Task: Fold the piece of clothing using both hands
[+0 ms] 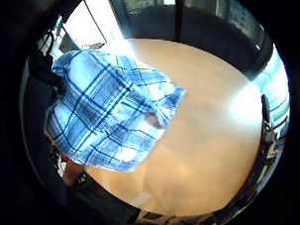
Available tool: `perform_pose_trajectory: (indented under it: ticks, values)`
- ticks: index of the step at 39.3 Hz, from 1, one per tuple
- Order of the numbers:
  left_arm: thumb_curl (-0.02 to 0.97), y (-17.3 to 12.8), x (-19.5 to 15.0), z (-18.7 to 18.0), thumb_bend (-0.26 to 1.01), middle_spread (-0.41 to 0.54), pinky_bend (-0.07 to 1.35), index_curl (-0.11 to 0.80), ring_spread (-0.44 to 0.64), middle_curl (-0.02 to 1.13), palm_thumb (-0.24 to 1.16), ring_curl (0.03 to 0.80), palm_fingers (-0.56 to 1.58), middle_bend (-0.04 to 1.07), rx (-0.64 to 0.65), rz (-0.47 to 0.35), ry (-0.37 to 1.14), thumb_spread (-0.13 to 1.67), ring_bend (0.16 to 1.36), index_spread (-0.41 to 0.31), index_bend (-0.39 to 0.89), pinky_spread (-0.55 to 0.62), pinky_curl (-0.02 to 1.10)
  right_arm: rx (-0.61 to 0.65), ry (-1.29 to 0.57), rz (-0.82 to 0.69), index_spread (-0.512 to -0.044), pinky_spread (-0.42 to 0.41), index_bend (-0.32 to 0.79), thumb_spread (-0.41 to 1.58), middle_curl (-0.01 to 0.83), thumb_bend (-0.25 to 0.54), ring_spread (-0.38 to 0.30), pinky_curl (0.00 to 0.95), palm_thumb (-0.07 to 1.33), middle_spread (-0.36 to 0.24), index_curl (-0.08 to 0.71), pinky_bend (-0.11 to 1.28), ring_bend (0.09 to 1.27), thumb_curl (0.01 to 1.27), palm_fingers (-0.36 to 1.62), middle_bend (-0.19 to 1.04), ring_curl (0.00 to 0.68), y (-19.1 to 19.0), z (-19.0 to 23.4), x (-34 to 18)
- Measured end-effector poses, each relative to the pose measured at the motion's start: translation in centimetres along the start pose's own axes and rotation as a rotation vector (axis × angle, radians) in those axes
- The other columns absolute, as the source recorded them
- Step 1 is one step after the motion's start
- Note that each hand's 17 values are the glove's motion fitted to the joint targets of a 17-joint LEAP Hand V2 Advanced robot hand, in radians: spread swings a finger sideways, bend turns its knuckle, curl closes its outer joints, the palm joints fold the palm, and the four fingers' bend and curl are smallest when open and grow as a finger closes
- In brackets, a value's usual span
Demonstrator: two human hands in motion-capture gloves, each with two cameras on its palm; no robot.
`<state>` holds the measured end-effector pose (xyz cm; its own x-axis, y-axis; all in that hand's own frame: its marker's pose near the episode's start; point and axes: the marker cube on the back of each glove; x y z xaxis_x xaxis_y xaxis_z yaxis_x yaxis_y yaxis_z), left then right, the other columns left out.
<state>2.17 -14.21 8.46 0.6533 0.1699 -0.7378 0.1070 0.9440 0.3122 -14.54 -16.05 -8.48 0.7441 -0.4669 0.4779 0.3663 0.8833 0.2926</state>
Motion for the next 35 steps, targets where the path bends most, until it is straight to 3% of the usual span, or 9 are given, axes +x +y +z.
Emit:
perform_pose_trajectory:
  ticks: [6,11,12,13,16,19,27,32,35]
  values:
    - [0.258,0.2,-1.3,-2.2,0.14,-0.097,0.4,0.372,0.07,0.4,0.39,0.36,0.59,0.22,0.165,-0.151,0.121,1.6,0.53,-0.125,0.13,0.22,0.39,-0.038,-0.055,-0.049,-0.334,-0.326,0.12,0.32,0.404,-0.026,-0.312,0.348,1.1,-0.267,0.365,0.49,0.39,0.74,1.1,0.18,0.444,-1.1,3.7,-0.6]
    - [0.275,1.3,-3.6,-6.6,0.18,-0.101,0.44,0.353,0.05,0.4,0.44,0.36,0.64,0.21,0.396,-0.413,0.166,1.61,0.54,-0.123,0.11,0.2,0.4,-0.07,-0.072,-0.111,-0.334,-0.325,0.12,0.31,0.407,-0.027,-0.314,0.35,1.1,-0.27,0.354,0.49,0.39,0.75,1.09,0.18,0.447,-1.4,6.6,-0.1]
    - [0.278,1.3,-3.7,-7.5,0.18,-0.102,0.44,0.35,0.05,0.4,0.44,0.36,0.65,0.21,0.431,-0.405,0.155,1.61,0.53,-0.123,0.11,0.19,0.4,-0.075,-0.082,-0.13,-0.333,-0.321,0.12,0.31,0.408,-0.027,-0.314,0.35,1.1,-0.267,0.353,0.48,0.39,0.75,1.09,0.18,0.448,-1.5,7.1,0.0]
    - [0.28,1.0,-3.5,-8.3,0.19,-0.105,0.44,0.351,0.04,0.41,0.45,0.359,0.66,0.22,0.467,-0.345,0.15,1.6,0.53,-0.128,0.12,0.19,0.4,-0.081,-0.087,-0.132,-0.333,-0.32,0.11,0.31,0.409,-0.027,-0.314,0.351,1.1,-0.265,0.35,0.48,0.39,0.75,1.09,0.18,0.449,-1.6,7.6,0.1]
    - [0.288,-0.6,-1.0,-10.5,0.2,-0.116,0.4,0.353,0.03,0.42,0.45,0.358,0.69,0.24,0.547,-0.034,0.231,1.6,0.52,-0.135,0.14,0.19,0.39,-0.12,-0.08,-0.078,-0.334,-0.319,0.11,0.3,0.412,-0.028,-0.315,0.351,1.1,-0.263,0.342,0.48,0.39,0.76,1.09,0.18,0.451,-1.2,9.0,0.6]
    - [0.291,-1.2,1.5,-11.4,0.21,-0.121,0.38,0.356,0.02,0.42,0.45,0.356,0.7,0.24,0.552,0.092,0.334,1.6,0.5,-0.139,0.15,0.19,0.39,-0.149,-0.076,-0.073,-0.333,-0.316,0.1,0.3,0.413,-0.028,-0.319,0.353,1.1,-0.258,0.334,0.49,0.39,0.76,1.08,0.18,0.452,-1.1,10.1,0.9]
    - [0.304,-1.4,3.4,-12.8,0.22,-0.141,0.31,0.362,0.0,0.43,0.46,0.35,0.74,0.25,0.531,0.168,0.072,1.59,0.47,-0.156,0.15,0.19,0.38,-0.201,-0.065,-0.044,-0.327,-0.298,0.06,0.4,0.398,-0.043,-0.315,0.377,1.05,-0.26,0.293,0.56,0.4,0.75,1.0,0.15,0.456,0.3,11.3,1.7]
    - [0.311,-1.2,3.2,-11.8,0.23,-0.146,0.29,0.366,0.0,0.44,0.46,0.346,0.75,0.24,0.389,0.121,-0.108,1.59,0.45,-0.161,0.15,0.19,0.38,-0.19,0.036,0.011,-0.322,-0.258,0.07,0.55,0.388,-0.032,-0.286,0.387,1.01,-0.224,0.271,0.6,0.4,0.73,0.96,0.15,0.452,1.9,9.1,3.1]
    - [0.316,-1.4,2.2,-11.2,0.23,-0.149,0.27,0.367,-0.01,0.44,0.46,0.346,0.75,0.24,0.321,0.108,-0.195,1.58,0.44,-0.163,0.15,0.19,0.37,-0.175,0.063,-0.036,-0.315,-0.21,0.09,0.67,0.386,-0.022,-0.248,0.386,0.99,-0.188,0.27,0.58,0.4,0.72,0.9,0.15,0.454,2.4,7.3,3.7]
